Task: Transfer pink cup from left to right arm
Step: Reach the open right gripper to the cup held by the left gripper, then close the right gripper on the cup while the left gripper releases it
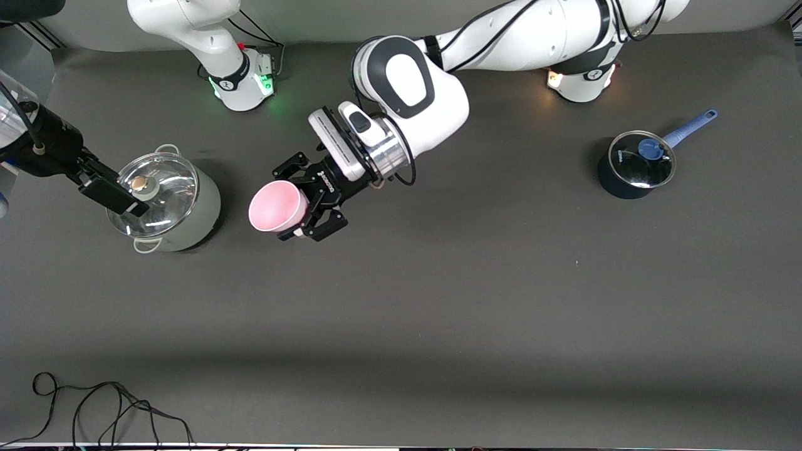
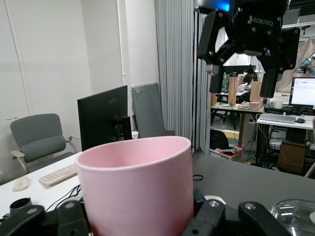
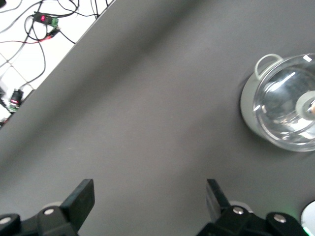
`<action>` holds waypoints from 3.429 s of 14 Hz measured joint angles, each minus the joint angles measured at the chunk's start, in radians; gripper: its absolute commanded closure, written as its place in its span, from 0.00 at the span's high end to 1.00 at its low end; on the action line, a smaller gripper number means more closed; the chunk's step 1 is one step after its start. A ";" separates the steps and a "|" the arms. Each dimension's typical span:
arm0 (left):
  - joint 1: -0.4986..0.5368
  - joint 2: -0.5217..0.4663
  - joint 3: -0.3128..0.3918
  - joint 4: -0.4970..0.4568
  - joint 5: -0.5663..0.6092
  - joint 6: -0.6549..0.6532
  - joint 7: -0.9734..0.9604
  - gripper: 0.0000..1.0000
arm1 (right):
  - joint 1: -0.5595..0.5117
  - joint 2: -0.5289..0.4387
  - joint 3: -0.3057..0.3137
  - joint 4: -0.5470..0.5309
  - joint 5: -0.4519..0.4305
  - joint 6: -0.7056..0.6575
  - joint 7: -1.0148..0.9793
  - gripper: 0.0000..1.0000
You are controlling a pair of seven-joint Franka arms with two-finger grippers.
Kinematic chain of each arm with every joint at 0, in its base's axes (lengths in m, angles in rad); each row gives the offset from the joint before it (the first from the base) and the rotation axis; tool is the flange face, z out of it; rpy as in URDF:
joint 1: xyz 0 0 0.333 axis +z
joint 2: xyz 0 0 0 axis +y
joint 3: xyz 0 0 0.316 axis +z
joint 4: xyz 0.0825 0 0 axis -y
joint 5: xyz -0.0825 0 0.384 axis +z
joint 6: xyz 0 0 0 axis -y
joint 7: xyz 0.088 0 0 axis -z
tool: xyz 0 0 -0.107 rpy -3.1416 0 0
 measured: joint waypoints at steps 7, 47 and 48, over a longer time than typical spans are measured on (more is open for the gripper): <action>-0.059 -0.012 0.143 0.008 0.016 0.001 -0.132 0.00 | 0.105 0.030 0.003 0.073 0.012 -0.030 0.146 1.00; -0.158 -0.028 0.339 0.019 0.106 0.043 -0.301 1.00 | 0.222 0.278 0.048 0.272 0.024 -0.009 0.363 0.00; -0.158 -0.035 0.346 0.018 0.113 0.046 -0.318 1.00 | 0.222 0.279 0.048 0.272 0.025 -0.008 0.363 0.00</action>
